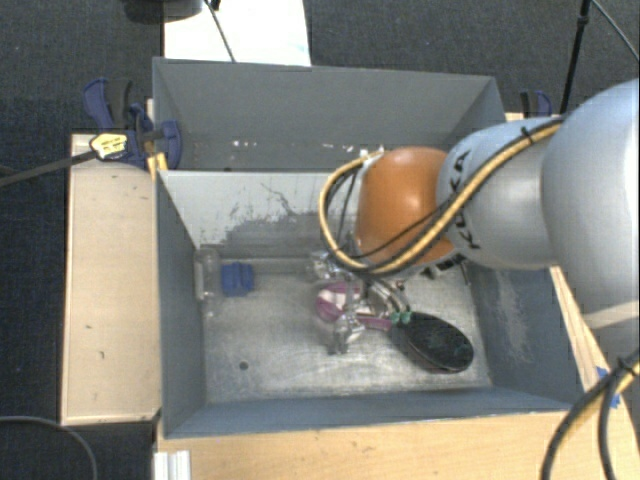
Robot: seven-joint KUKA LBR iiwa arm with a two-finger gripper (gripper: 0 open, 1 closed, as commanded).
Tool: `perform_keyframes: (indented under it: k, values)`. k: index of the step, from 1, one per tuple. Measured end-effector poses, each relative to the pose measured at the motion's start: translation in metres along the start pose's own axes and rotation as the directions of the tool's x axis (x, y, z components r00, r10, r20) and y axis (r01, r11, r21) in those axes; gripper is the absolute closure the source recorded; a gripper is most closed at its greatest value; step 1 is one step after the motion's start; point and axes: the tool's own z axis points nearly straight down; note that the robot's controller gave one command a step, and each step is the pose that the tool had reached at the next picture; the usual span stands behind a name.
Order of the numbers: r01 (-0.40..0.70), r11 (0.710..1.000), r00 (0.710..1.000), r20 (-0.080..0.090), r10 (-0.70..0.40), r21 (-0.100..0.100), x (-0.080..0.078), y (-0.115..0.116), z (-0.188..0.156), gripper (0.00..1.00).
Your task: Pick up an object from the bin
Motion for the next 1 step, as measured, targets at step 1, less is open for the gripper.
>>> perform_keyframes:
  k: [1]
  values:
    - [-0.002, 1.0, 1.0, 0.0, 0.002, 0.001, 0.0195, -0.051, -0.0024, 0.0]
